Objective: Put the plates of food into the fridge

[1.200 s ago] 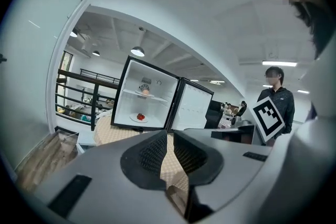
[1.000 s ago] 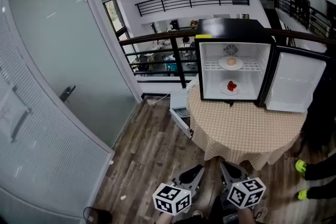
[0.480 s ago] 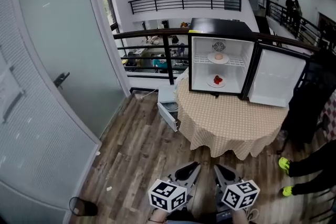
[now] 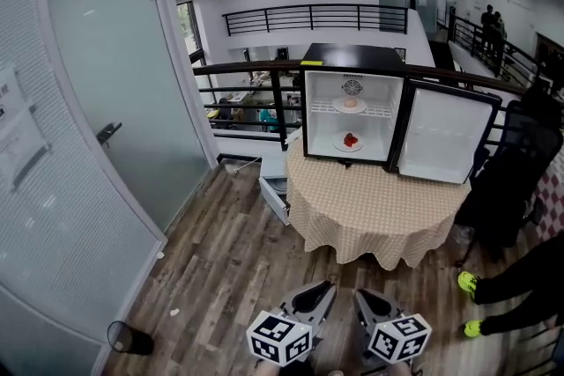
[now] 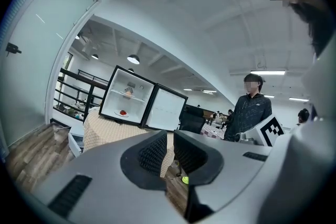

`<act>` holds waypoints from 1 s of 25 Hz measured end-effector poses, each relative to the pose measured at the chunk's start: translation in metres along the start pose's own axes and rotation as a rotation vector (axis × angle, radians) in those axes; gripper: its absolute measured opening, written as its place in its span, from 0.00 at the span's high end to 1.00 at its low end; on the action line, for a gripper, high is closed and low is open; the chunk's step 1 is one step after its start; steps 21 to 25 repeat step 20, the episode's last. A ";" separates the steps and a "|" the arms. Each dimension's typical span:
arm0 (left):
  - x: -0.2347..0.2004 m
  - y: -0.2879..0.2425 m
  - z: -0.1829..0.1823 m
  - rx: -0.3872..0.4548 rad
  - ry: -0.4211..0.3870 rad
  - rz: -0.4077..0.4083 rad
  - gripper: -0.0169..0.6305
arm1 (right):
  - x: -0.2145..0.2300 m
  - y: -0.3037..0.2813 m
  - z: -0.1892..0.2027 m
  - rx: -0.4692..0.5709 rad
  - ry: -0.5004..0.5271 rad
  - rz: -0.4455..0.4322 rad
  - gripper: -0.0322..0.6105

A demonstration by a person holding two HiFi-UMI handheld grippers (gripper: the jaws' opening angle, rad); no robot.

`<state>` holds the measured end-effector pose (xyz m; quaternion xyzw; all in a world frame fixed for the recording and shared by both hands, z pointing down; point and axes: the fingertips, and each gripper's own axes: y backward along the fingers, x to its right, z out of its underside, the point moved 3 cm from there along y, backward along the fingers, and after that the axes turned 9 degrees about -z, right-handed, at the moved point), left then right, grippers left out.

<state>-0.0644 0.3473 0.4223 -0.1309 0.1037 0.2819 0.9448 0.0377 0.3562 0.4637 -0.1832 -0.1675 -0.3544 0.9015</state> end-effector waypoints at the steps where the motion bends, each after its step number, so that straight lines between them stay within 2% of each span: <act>1: 0.007 0.002 0.005 -0.003 -0.002 -0.001 0.90 | 0.000 0.008 0.003 0.001 -0.003 0.001 0.92; 10: 0.044 0.012 0.018 -0.004 -0.014 -0.014 0.90 | -0.001 0.049 0.014 0.004 0.002 -0.009 0.92; 25: 0.049 0.017 0.023 0.001 -0.021 -0.032 0.90 | -0.002 0.056 0.015 0.003 0.009 -0.017 0.92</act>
